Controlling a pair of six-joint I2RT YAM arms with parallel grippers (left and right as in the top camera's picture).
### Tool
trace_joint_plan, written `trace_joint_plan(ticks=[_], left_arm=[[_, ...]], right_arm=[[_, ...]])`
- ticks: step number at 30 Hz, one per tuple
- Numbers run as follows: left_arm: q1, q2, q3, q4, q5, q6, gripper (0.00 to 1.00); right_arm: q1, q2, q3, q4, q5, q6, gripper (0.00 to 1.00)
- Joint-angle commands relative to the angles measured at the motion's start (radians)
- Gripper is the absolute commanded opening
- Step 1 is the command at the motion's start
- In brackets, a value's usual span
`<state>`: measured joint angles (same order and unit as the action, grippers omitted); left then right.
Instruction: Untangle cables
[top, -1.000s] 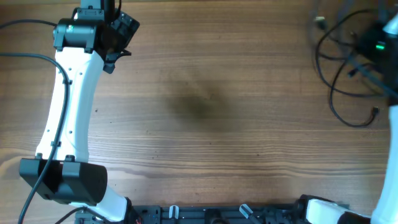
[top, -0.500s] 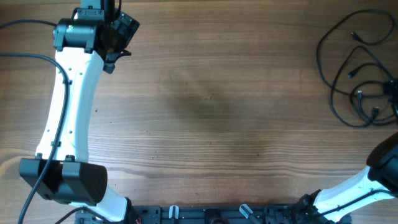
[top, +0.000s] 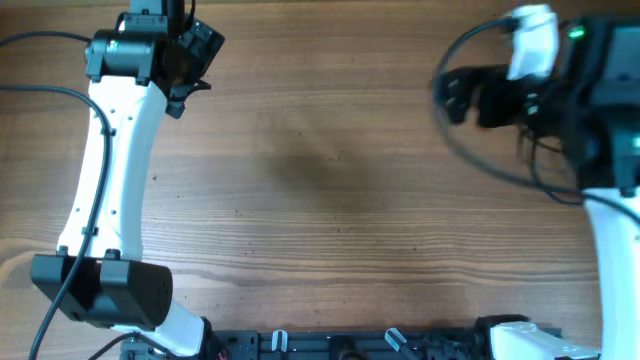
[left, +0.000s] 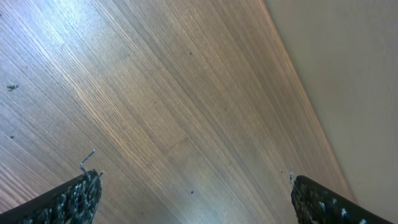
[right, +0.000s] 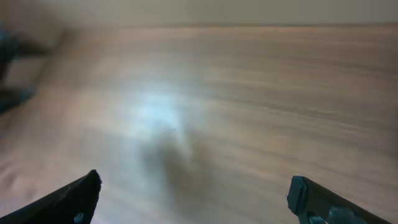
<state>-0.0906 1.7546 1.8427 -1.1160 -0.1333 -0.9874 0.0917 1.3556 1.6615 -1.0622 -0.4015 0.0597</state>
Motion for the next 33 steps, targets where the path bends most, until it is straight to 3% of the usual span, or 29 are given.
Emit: trace_joint_plan(ticks=[1, 8, 11, 13, 17, 21, 25, 30, 33], left_arm=[[-0.001, 0.009, -0.010, 0.000, -0.006, 0.015, 1.00], [-0.001, 0.009, -0.010, 0.000, -0.006, 0.015, 1.00], [-0.001, 0.009, -0.010, 0.000, -0.006, 0.015, 1.00], [-0.001, 0.009, -0.010, 0.000, -0.006, 0.015, 1.00], [-0.001, 0.009, -0.010, 0.000, -0.006, 0.015, 1.00], [-0.001, 0.009, -0.010, 0.000, -0.006, 0.015, 1.00], [-0.001, 0.009, -0.010, 0.000, -0.006, 0.015, 1.00], [-0.001, 0.009, -0.010, 0.000, -0.006, 0.015, 1.00], [-0.001, 0.009, -0.010, 0.000, -0.006, 0.015, 1.00]], right_arm=[[0.107, 0.009, 0.008, 0.002, 0.060, -0.037, 1.00], [0.114, 0.013, 0.005, 0.014, 0.144, -0.033, 1.00], [0.114, 0.001, -0.070, 0.150, 0.216, -0.035, 1.00], [0.115, -0.093, -0.217, 0.378, 0.237, -0.090, 1.00], [0.086, -0.459, -0.726, 0.856, 0.302, -0.146, 1.00], [-0.020, -0.834, -1.132, 1.075, 0.302, -0.129, 1.00], [-0.034, -1.137, -1.440, 1.186, 0.309, -0.101, 1.00], [-0.034, -1.308, -1.641, 1.202, 0.297, 0.023, 1.00], [-0.034, -1.331, -1.656, 1.066, 0.309, 0.016, 1.00]])
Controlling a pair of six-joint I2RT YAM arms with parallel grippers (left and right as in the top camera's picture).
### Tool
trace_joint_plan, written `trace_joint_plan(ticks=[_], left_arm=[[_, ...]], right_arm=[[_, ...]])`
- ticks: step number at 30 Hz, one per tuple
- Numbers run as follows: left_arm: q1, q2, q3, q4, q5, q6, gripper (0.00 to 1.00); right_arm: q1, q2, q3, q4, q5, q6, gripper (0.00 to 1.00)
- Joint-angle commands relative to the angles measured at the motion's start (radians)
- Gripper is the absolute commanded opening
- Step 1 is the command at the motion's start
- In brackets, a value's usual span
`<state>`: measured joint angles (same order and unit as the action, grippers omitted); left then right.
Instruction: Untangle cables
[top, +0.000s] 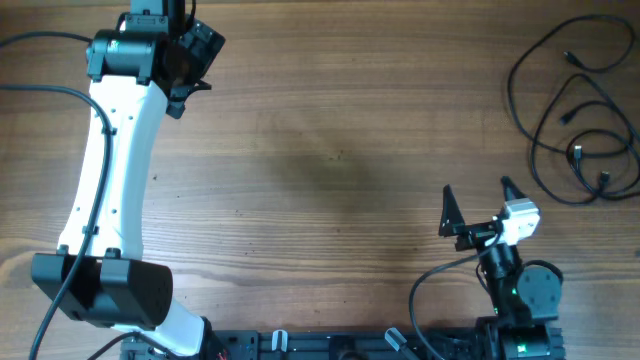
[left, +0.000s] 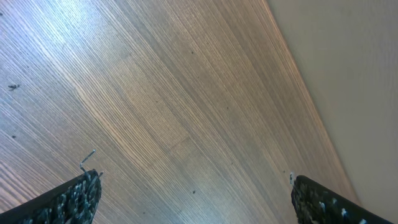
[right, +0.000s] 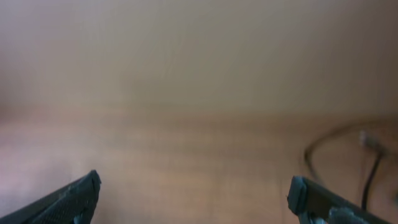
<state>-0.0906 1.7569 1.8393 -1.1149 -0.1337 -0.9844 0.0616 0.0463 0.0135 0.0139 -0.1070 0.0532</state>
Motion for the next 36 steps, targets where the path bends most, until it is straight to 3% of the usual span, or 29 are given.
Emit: trace_joint_plan(ticks=[1, 18, 20, 21, 24, 27, 29, 33, 36], left_arm=[[-0.001, 0.007, -0.006, -0.001, -0.006, 0.012, 1.00], [-0.001, 0.005, -0.006, -0.056, -0.014, 0.013, 1.00], [-0.014, -0.024, -0.006, -0.103, -0.148, 0.013, 1.00], [-0.019, -0.048, -0.007, -0.101, -0.159, 0.047, 1.00], [-0.032, -0.124, -0.008, -0.026, -0.085, 0.332, 1.00], [-0.031, -0.246, -0.090, 0.156, 0.151, 0.676, 1.00], [-0.031, -0.340, -0.194, 0.260, 0.241, 0.788, 1.00], [-0.029, -0.560, -0.488, 0.459, 0.265, 0.806, 1.00], [-0.022, -0.815, -0.839, 0.731, 0.268, 0.806, 1.00]], right_arm=[[-0.004, -0.030, -0.008, -0.011, 0.014, 0.026, 1.00], [-0.005, -0.030, -0.008, -0.009, 0.014, 0.026, 1.00], [-0.005, -0.030, -0.008, -0.009, 0.014, 0.026, 1.00], [-0.005, -0.030, -0.008, -0.009, 0.014, 0.026, 1.00], [-0.005, -0.030, -0.008, -0.009, 0.014, 0.026, 1.00], [-0.005, -0.030, -0.008, -0.009, 0.014, 0.026, 1.00], [-0.005, -0.030, -0.008, -0.009, 0.014, 0.026, 1.00], [-0.005, -0.030, -0.008, -0.009, 0.014, 0.026, 1.00], [-0.005, -0.030, -0.008, -0.009, 0.014, 0.026, 1.00]])
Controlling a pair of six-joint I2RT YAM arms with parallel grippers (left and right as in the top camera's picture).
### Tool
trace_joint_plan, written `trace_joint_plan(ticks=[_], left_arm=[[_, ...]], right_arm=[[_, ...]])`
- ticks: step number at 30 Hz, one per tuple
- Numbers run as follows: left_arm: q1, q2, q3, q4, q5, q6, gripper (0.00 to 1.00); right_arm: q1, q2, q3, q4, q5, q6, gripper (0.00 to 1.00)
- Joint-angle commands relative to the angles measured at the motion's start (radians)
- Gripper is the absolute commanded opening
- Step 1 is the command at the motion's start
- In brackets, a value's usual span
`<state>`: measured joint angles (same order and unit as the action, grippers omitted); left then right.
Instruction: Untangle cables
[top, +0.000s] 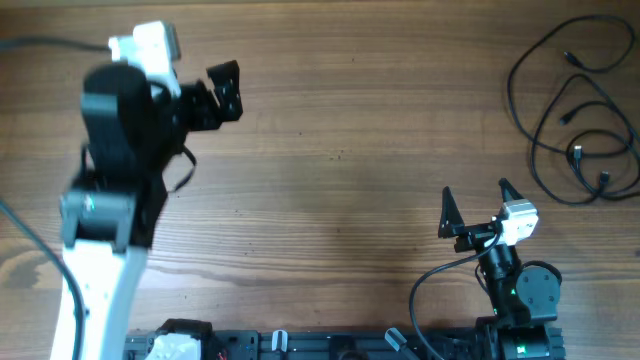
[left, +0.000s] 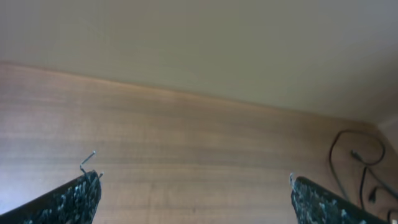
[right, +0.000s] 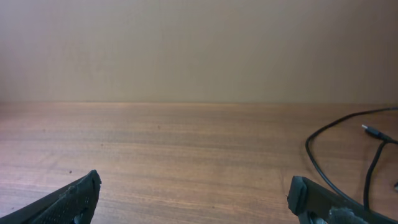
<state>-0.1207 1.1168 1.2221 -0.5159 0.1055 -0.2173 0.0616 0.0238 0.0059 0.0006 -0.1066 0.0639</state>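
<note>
Thin black cables (top: 575, 110) lie in loose loops at the table's far right; they also show at the right edge of the right wrist view as cables (right: 339, 155) and small at the right of the left wrist view as cables (left: 357, 165). My left gripper (top: 225, 90) hangs open at the upper left, pointing right, far from them. My right gripper (top: 478, 205) stands open near the front right, folded back by its base, below the cables. Neither gripper holds anything.
The wooden table (top: 330, 180) spreads between the two arms. A black rail with clips (top: 340, 343) runs along the front edge. A plain beige wall (right: 199, 50) stands beyond the table's far edge.
My left arm has swung: its gripper now points right across the table, and its wrist view shows the far cables. The right arm has not moved.
First my right arm was over the far right of the table and the left gripper at the upper left corner. Then the right arm stood folded at the front right, with the cables lying loose. Now the left arm has turned toward the table's middle.
</note>
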Motion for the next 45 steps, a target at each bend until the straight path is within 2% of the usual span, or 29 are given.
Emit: trace_joint_plan(ticks=[1, 2, 5, 9, 12, 15, 18, 22, 45], left_arm=[[0.017, -0.301, -0.376, 0.237, 0.029, 0.039, 1.00], [0.030, -0.415, -0.502, 0.314, 0.029, 0.039, 1.00], [0.063, -0.603, -0.720, 0.421, 0.029, 0.051, 1.00], [0.113, -0.835, -0.957, 0.504, 0.029, 0.058, 1.00], [0.119, -0.941, -1.041, 0.506, 0.045, 0.120, 1.00], [0.119, -1.026, -1.107, 0.505, 0.123, 0.286, 1.00], [0.119, -1.097, -1.164, 0.462, 0.121, 0.319, 1.00], [0.119, -1.114, -1.209, 0.444, 0.110, 0.318, 1.00], [0.119, -1.109, -1.209, 0.445, 0.111, 0.315, 1.00]], right_arm=[[-0.005, -0.007, -0.001, 0.004, 0.014, 0.015, 1.00], [-0.005, -0.007, -0.001, 0.004, 0.014, 0.015, 1.00], [-0.005, -0.007, -0.001, 0.004, 0.014, 0.015, 1.00], [-0.005, -0.007, -0.001, 0.004, 0.014, 0.015, 1.00], [-0.005, -0.007, -0.001, 0.004, 0.014, 0.015, 0.99], [-0.005, -0.007, -0.001, 0.004, 0.014, 0.015, 1.00], [-0.005, -0.007, -0.001, 0.004, 0.014, 0.015, 1.00], [-0.005, -0.007, -0.001, 0.004, 0.014, 0.015, 1.00], [-0.005, -0.007, -0.001, 0.004, 0.014, 0.015, 1.00]])
